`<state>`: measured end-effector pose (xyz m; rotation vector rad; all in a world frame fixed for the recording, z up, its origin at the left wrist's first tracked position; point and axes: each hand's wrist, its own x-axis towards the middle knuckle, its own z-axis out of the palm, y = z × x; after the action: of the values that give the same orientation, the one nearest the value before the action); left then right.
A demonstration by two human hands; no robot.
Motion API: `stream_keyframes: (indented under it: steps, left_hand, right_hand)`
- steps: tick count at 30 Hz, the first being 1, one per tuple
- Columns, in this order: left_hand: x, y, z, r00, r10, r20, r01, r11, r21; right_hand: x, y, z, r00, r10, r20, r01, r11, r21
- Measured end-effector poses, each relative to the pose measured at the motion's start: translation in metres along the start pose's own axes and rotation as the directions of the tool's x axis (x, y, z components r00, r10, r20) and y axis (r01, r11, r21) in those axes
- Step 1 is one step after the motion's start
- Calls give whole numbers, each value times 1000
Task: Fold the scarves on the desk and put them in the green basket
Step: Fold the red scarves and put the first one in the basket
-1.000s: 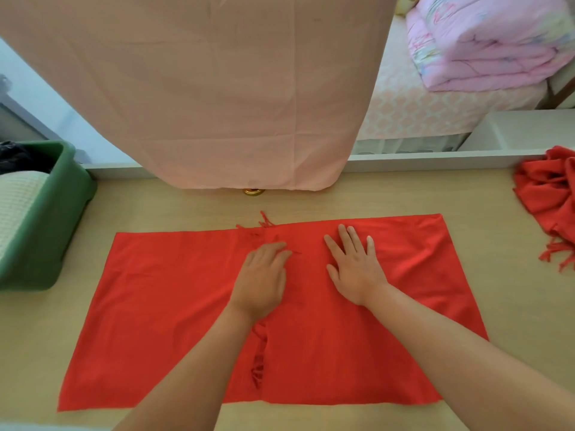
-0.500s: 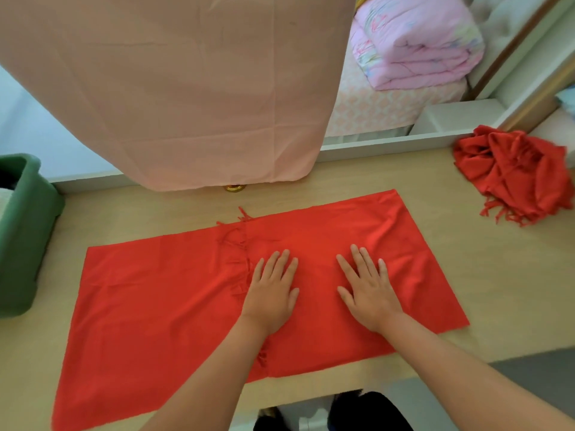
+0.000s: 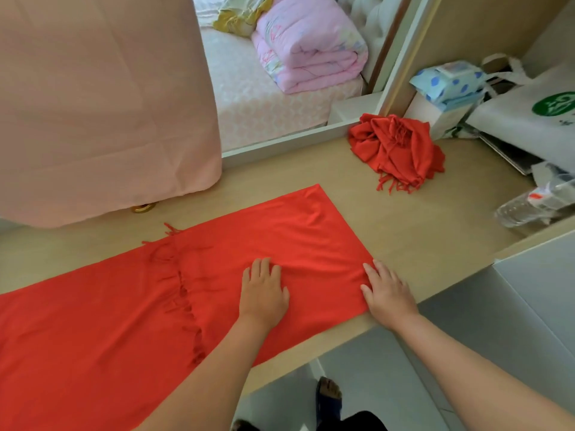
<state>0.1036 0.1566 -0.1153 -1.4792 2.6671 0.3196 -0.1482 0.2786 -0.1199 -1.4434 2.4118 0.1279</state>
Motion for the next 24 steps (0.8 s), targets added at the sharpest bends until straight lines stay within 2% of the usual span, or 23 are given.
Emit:
stream_keyframes:
  steps: [2, 4, 7, 9, 12, 14, 16, 18, 21, 24]
  left_hand:
    - [13, 28, 4, 991, 132, -10, -132, 989, -65]
    - [23, 57, 10, 974, 219, 65, -210, 970, -122]
    - [34, 92, 18, 948, 217, 234, -206, 976, -72]
    - [39, 108, 18, 958, 163, 235, -160, 987, -32]
    - [47, 120, 9, 989, 142, 50, -137, 985, -101]
    - [52, 125, 0, 977, 213, -32, -215, 954, -208]
    - [57, 127, -16, 958, 281, -54, -284, 908, -309]
    - [63, 123, -35, 934, 354, -38, -351, 896, -272]
    - [72, 108, -60, 895, 442, 62, -437, 896, -84]
    - [73, 81, -77, 889, 427, 166, -434, 901, 3]
  right_hand:
    - [10, 8, -4, 993, 56, -103, -43, 991, 130]
    - [22, 13, -10, 987, 120, -104, -99, 977, 189]
    - [38, 23, -16, 989, 146, 8, -145, 968, 203]
    - [45, 29, -15, 988, 137, 78, -152, 960, 236]
    - [49, 32, -16, 993, 44, 112, -78, 946, 315]
    - [47, 31, -23, 997, -32, 74, -4, 896, 445]
    - [42, 25, -33, 992, -122, 19, 93, 840, 534]
    - [36, 15, -48, 981, -193, -10, 164, 804, 571]
    - [26, -5, -67, 959, -277, -57, 257, 768, 587]
    - [14, -29, -76, 931, -357, -73, 323, 719, 616]
